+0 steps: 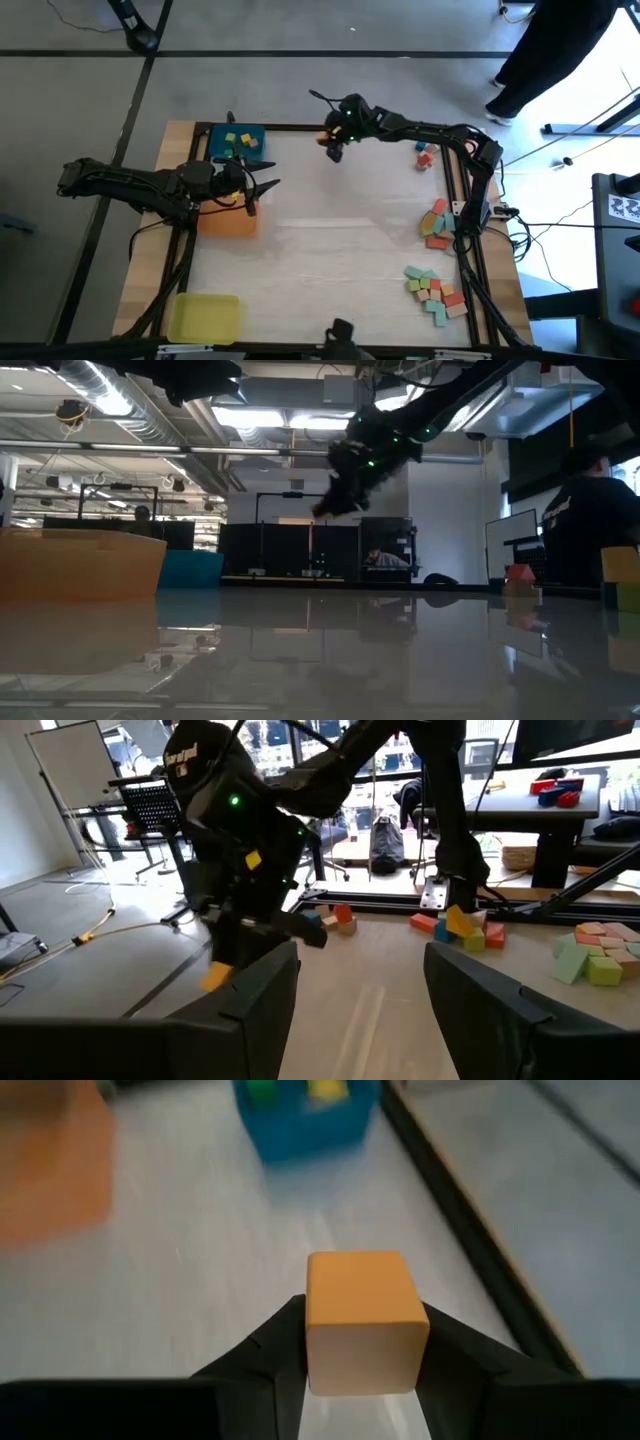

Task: Sort blocks by size
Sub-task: Put the yellow cube block into the blue bin, then put the light brown cube block into the blue bin

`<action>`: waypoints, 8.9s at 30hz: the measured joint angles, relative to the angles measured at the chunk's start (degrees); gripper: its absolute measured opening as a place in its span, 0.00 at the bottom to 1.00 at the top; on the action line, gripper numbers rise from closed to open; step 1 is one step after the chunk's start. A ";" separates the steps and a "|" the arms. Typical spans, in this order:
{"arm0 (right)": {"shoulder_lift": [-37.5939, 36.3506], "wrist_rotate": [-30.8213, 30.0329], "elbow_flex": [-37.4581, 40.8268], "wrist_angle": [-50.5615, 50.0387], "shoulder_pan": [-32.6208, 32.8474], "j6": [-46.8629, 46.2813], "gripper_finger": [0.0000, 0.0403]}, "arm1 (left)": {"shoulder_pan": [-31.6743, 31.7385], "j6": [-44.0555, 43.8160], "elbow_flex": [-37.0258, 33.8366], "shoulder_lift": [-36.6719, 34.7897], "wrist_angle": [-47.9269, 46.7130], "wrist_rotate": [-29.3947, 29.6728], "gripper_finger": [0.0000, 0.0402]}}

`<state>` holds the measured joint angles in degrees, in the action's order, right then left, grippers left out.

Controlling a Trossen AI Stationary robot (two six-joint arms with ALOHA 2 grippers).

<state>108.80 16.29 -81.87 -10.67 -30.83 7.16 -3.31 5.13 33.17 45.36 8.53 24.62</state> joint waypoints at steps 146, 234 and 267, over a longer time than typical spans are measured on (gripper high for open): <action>-28.99 -43.73 3.46 -61.02 5.90 -20.69 0.58 | -0.07 -7.54 -0.02 0.28 -6.36 -1.37 0.51; -40.40 -48.65 69.33 12.84 -7.44 -35.33 0.36 | -0.07 -6.51 -0.02 0.28 -11.47 0.50 0.51; -42.92 -7.57 63.43 38.58 0.57 -30.65 0.33 | 0.04 -6.77 -0.02 0.28 -11.32 0.52 0.51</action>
<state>65.88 8.72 -18.44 27.91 -30.26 -23.49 -3.27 -1.64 33.15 45.65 -2.79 25.15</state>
